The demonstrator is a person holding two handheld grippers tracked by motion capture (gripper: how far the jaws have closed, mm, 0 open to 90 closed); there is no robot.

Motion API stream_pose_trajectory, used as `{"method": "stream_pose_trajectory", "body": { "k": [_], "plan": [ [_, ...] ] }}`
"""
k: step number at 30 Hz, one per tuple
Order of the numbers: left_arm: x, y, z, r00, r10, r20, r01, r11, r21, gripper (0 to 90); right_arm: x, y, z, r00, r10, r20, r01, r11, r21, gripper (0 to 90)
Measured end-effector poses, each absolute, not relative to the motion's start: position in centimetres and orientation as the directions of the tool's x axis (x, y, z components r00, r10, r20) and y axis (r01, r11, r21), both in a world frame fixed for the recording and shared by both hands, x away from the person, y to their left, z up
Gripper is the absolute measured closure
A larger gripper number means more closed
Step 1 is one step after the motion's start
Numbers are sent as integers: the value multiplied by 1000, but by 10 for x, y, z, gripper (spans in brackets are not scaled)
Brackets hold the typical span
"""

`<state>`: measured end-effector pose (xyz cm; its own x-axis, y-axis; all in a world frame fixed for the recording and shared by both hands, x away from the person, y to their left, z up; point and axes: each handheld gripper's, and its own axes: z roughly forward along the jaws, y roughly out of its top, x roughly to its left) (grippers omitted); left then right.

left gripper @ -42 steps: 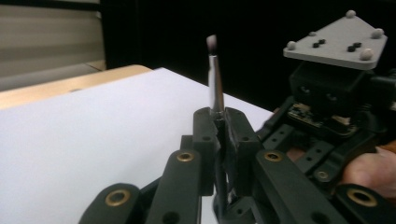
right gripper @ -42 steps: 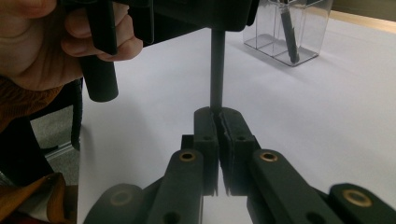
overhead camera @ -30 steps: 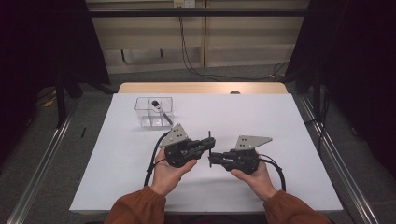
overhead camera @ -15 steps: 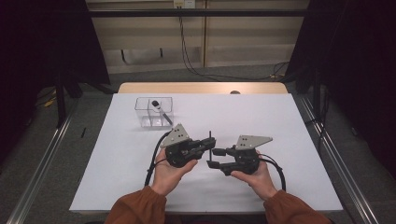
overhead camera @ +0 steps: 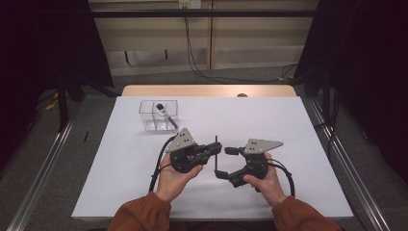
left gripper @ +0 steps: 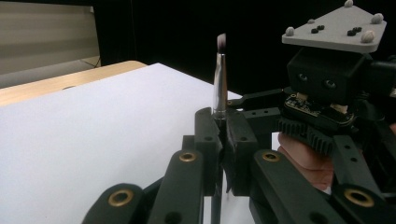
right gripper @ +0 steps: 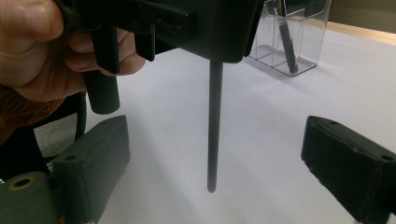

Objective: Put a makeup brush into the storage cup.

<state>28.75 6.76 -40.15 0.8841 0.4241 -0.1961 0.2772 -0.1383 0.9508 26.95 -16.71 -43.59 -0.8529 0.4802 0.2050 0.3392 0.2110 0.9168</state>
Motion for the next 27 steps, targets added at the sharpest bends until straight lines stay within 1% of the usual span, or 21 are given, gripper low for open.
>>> {"method": "stream_pose_trajectory", "body": {
  "k": [1,4,7,11,14,17,19,21,27],
  "plan": [
    [288,68,-402,885,423,-196,277,-139,951,856,269,-167,-436,-854,478,207,340,212,916,13],
    [288,70,-401,882,427,-198,280,-139,950,856,269,-168,-436,-849,487,205,340,207,917,36],
    [289,71,-401,882,428,-195,278,-141,950,856,269,-169,-436,-844,496,204,340,201,919,30],
    [290,74,-401,881,433,-193,277,-141,950,856,264,-169,-438,-832,524,183,327,197,924,28],
    [291,77,-400,877,439,-196,280,-133,951,856,260,-169,-439,-796,585,155,322,192,927,27],
    [292,82,-400,874,444,-200,284,-130,950,856,260,-172,-439,-781,602,167,335,177,926,14],
    [292,84,-400,870,448,-204,288,-128,949,856,258,-174,-438,-775,615,148,321,180,930,13],
    [292,86,-400,869,452,-202,288,-130,949,856,257,-177,-438,-771,619,150,311,160,937,15],
    [294,89,-400,864,460,-206,292,-124,948,856,253,-191,-439,-748,649,141,305,146,941,15]
  ]
}}
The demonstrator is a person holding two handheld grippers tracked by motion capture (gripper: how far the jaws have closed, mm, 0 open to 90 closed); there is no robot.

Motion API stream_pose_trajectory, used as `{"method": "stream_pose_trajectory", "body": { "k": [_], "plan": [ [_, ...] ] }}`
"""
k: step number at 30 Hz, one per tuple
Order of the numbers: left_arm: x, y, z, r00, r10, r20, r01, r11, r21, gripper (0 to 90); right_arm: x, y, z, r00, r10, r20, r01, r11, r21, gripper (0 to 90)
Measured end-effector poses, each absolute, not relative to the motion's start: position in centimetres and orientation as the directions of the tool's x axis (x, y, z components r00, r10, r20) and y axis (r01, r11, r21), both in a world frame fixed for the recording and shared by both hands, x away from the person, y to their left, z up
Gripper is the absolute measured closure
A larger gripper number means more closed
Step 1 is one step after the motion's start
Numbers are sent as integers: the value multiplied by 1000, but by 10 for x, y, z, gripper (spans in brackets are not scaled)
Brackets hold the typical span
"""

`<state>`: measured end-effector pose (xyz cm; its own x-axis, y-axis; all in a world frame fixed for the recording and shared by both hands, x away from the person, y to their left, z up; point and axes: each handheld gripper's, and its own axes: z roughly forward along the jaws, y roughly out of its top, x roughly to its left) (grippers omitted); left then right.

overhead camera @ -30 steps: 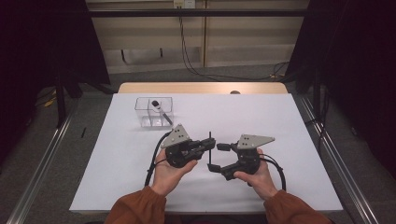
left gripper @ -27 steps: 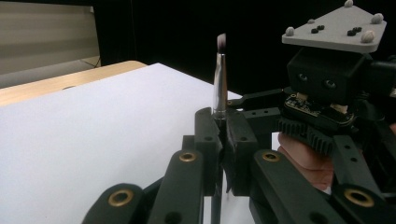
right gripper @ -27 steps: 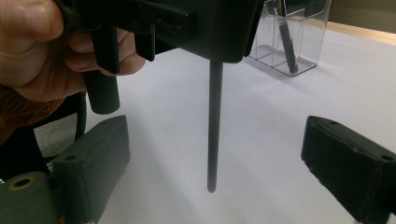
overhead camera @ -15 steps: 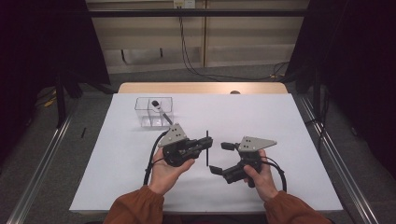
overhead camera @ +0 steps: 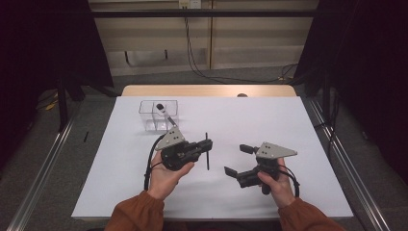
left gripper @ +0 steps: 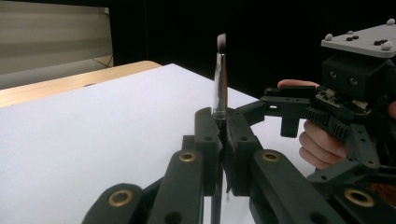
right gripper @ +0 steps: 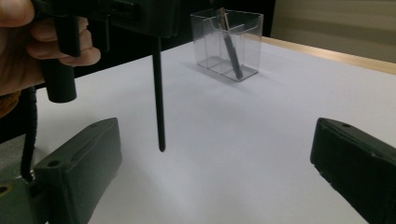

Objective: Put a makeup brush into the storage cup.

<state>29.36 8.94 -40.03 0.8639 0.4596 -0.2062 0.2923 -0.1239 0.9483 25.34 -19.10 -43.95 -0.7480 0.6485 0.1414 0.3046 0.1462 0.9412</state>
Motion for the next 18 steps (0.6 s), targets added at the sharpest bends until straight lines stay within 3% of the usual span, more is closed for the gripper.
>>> {"method": "stream_pose_trajectory", "body": {
  "k": [18],
  "plan": [
    [295,100,-399,851,481,-209,299,-118,947,856,242,-225,-439,-681,721,127,289,106,952,4]
  ]
}}
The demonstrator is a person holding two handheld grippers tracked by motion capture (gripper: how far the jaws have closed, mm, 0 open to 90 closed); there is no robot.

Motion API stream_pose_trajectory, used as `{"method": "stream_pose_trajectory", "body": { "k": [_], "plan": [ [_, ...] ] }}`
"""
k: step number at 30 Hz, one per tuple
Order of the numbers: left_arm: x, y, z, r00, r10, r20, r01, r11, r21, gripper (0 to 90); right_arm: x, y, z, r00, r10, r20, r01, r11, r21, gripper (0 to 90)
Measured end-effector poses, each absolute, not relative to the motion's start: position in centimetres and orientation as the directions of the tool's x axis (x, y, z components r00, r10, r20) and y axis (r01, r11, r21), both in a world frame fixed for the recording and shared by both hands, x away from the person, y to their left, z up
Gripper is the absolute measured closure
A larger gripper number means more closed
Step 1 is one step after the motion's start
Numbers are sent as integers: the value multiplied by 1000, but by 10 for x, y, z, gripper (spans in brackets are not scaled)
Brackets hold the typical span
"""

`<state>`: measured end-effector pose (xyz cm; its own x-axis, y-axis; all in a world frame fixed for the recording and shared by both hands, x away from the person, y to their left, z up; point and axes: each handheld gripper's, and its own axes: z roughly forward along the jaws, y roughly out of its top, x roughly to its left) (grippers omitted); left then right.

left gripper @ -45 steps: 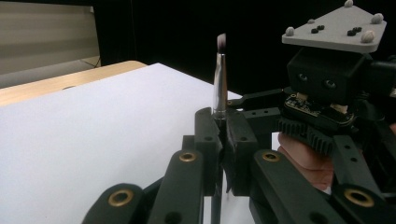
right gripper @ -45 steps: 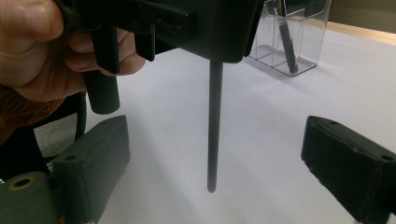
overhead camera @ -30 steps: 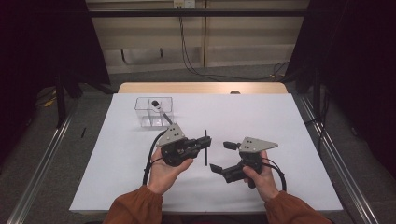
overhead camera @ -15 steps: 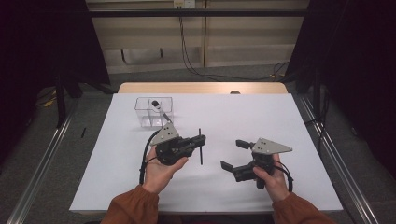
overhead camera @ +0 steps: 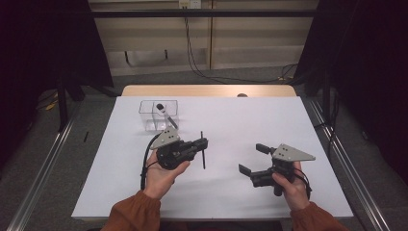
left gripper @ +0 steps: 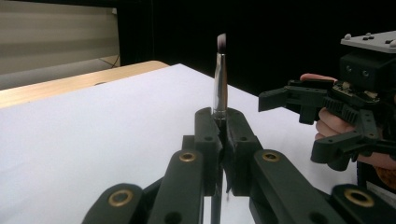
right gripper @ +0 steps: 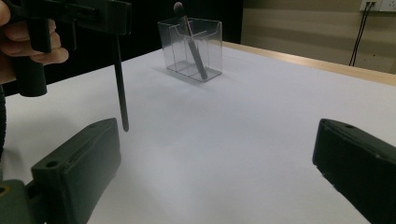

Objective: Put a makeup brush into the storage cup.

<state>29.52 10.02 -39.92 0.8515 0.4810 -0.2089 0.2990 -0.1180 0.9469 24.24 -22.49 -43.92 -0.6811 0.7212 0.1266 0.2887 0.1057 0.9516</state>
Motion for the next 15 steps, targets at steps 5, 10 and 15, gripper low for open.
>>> {"method": "stream_pose_trajectory", "body": {
  "k": [5,10,15],
  "plan": [
    [297,106,-397,845,496,-202,292,-110,950,856,238,-236,-438,-664,737,128,289,95,953,4],
    [299,114,-394,836,510,-203,290,-96,952,856,234,-248,-438,-637,759,135,294,77,953,1],
    [301,124,-390,826,526,-201,285,-83,955,856,229,-259,-439,-611,779,137,293,61,954,1]
  ]
}}
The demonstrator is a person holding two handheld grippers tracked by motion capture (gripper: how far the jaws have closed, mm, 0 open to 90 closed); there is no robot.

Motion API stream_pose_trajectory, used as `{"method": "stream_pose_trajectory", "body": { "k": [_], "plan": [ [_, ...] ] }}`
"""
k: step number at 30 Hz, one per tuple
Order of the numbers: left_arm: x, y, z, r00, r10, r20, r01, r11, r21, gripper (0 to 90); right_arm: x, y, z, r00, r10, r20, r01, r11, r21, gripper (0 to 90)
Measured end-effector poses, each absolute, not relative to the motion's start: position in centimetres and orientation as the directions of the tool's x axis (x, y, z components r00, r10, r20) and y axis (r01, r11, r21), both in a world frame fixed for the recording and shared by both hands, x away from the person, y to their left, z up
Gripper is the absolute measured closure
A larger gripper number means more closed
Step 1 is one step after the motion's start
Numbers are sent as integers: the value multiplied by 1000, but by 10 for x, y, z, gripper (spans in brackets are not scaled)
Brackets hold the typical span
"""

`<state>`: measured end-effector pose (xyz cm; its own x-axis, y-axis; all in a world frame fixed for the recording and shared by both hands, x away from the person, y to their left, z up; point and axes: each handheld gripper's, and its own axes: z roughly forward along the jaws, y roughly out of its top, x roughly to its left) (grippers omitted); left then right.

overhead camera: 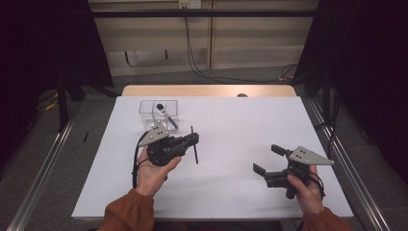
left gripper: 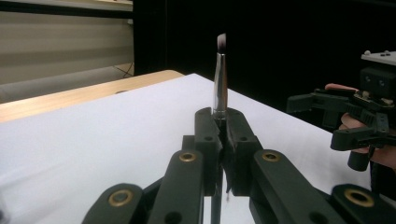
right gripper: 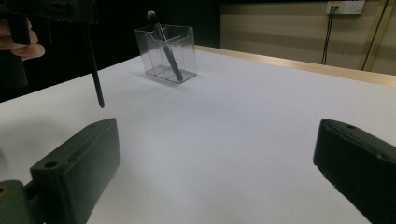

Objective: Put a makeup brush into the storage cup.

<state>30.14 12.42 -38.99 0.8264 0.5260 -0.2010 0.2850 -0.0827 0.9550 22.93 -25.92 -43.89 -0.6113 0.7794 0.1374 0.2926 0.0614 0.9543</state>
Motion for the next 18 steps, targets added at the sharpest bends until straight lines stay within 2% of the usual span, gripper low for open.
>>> {"method": "stream_pose_trajectory", "body": {
  "k": [13,18],
  "plan": [
    [309,152,-386,789,585,-187,284,-78,956,856,217,-277,-446,-553,829,83,276,88,957,2],
    [316,161,-380,773,610,-176,274,-70,959,856,213,-283,-448,-539,837,98,277,66,959,2]
  ]
}}
